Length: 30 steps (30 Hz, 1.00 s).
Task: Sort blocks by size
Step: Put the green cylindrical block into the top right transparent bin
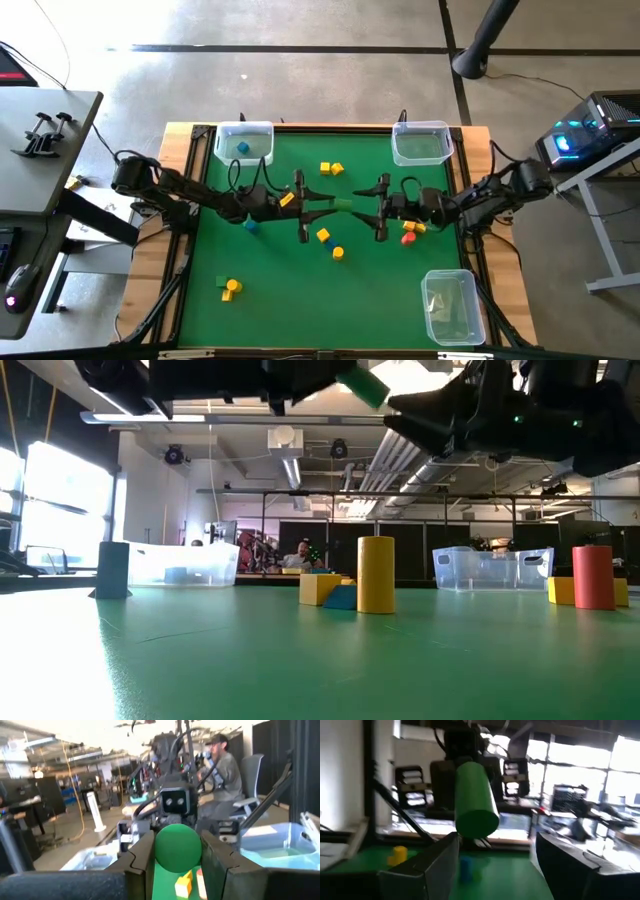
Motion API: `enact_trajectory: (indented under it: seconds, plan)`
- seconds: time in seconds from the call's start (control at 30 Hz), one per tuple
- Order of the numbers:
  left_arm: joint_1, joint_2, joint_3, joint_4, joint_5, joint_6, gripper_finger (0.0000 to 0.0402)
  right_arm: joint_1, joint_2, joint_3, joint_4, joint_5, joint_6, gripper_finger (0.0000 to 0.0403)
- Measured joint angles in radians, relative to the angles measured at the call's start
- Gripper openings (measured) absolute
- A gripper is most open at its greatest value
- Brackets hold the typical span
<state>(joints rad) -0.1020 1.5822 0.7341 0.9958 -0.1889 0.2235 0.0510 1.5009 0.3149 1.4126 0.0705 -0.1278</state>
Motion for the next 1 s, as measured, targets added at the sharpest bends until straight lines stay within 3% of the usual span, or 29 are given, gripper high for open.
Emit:
enact_trajectory:
  seconds: [0.33,0.77,1.0]
  plan:
    - [-0.016,0.000,0.002,0.082,0.006,0.049,0.0090,-0.007,0.027,0.104,0.006,-0.183,0.016,0.0223]
    - [-0.026,0.000,0.002,0.109,0.007,0.085,0.0090,-0.007,0.032,0.130,0.008,-0.187,0.016,0.0134]
    - [-0.026,0.000,0.001,0.102,0.003,0.085,0.0094,-0.007,0.032,0.130,0.007,-0.189,0.029,0.0132]
